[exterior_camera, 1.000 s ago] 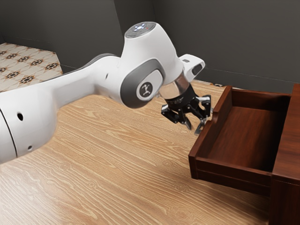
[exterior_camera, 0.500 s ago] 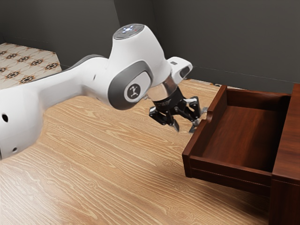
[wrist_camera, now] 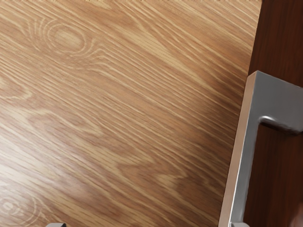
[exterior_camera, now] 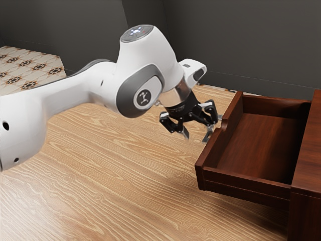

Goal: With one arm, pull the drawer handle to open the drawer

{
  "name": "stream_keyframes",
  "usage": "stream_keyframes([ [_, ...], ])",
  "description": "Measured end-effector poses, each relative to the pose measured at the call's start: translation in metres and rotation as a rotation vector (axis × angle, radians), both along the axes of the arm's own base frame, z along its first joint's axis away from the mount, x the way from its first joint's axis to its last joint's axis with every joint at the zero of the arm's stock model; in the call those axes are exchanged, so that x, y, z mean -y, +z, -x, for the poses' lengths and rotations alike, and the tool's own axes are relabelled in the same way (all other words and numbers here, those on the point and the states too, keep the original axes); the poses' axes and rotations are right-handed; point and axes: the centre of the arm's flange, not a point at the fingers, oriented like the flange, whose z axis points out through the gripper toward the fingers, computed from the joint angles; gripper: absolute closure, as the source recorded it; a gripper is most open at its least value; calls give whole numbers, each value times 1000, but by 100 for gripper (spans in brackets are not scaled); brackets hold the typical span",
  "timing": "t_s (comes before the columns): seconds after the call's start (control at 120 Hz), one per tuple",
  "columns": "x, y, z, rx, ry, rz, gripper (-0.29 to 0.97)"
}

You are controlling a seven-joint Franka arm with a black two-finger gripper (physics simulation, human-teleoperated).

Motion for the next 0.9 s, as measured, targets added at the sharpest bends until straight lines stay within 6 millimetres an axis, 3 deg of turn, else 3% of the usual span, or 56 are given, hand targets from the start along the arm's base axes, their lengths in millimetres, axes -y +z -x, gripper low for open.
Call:
stream_keyframes([
  [0.117, 4, 14, 3, 31, -10, 3, 19],
  [0.283, 30, 66, 28, 102, -36, 17, 10],
  [0.342, 45, 104, 48, 112, -23, 34, 8],
  [0.4, 59, 146, 84, 100, -1, 52, 6],
  [0.467, 72, 173, 124, 41, 22, 72, 4],
  [0.5, 66, 182, 141, 7, 49, 81, 4],
  [0.55, 27, 181, 145, -57, 153, 84, 3],
  [0.575, 17, 179, 150, -81, 189, 72, 3],
  [0.708, 37, 150, 169, -213, 281, -1, 1],
  [0.9, 30, 114, 180, -343, 462, -26, 1],
])
